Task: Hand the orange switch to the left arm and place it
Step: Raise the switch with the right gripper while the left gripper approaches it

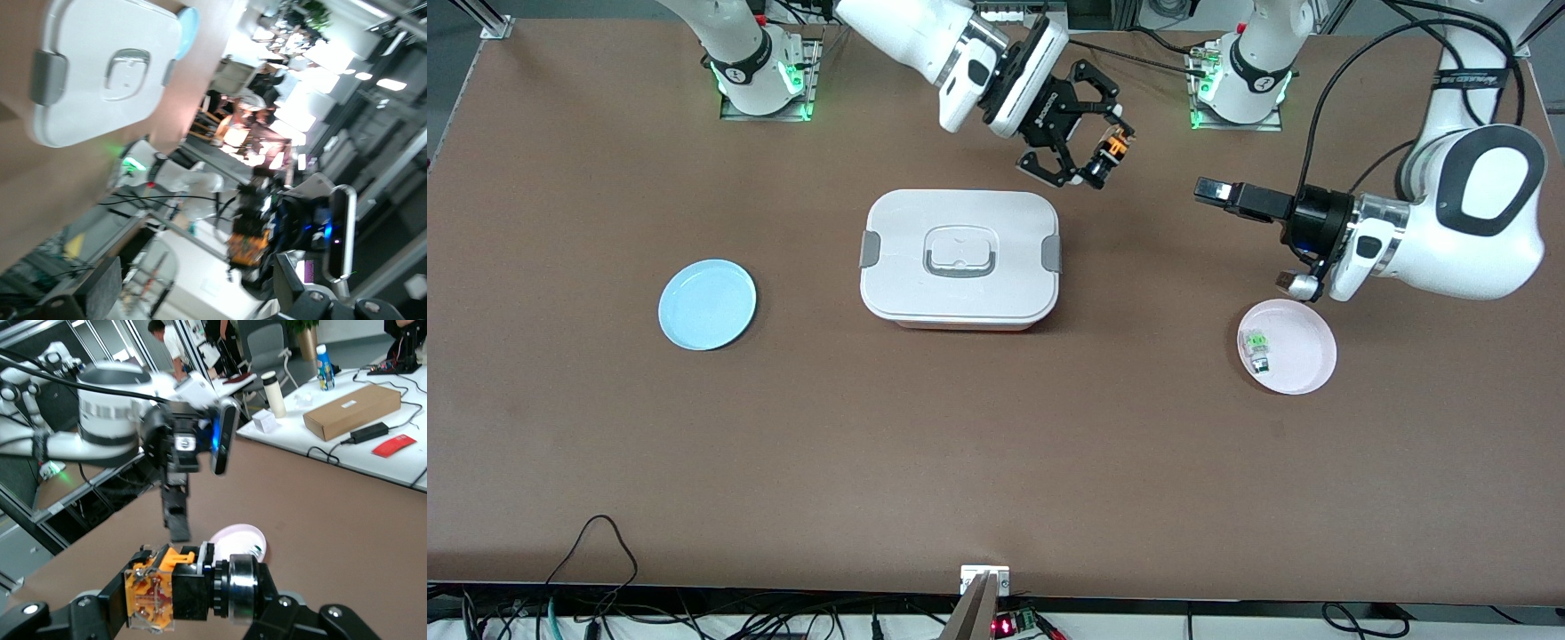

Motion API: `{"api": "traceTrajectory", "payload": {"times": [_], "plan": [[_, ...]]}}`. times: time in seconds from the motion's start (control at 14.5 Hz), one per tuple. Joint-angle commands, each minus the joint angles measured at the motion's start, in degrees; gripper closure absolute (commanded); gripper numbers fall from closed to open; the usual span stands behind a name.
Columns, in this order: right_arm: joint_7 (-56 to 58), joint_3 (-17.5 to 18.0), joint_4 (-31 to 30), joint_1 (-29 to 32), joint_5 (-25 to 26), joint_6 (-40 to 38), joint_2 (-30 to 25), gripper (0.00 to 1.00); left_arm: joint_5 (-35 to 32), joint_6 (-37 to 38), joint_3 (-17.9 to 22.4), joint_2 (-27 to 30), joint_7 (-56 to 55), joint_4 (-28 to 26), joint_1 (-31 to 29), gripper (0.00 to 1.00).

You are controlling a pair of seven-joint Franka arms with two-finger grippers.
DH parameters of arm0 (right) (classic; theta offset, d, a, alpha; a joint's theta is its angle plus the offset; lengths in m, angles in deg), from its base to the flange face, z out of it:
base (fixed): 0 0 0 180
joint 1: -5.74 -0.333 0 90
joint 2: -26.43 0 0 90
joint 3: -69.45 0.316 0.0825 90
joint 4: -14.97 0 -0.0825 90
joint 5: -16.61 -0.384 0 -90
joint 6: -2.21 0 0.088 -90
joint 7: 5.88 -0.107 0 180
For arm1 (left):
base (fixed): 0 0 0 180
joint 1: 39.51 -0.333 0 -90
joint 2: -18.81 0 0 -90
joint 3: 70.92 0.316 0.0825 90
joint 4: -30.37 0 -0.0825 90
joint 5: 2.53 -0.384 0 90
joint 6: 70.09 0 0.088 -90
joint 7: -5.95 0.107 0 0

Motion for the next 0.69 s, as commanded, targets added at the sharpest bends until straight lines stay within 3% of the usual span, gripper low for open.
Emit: {"api": "traceTrajectory", "payload": {"times": [0.0, 0.34, 0.62], "plan": [[-1.12, 0.10, 1.79, -1.99, -0.71, 3.63, 2.12, 1.00, 4.82, -0.77, 0.06, 1.92, 0.46, -3.85, -0.40, 0.00], [-1.74, -0.16, 1.79, -2.61, -0.71, 4.25, 2.12, 1.00, 7.74, -1.47, -1.95, 6.39, -2.69, -9.38, 0.22, 0.00], [-1.65, -0.16, 1.87, -2.52, -0.63, 4.25, 2.12, 1.00, 10.36, -3.32, -4.59, 8.60, -5.86, -9.83, 0.30, 0.00]]}}
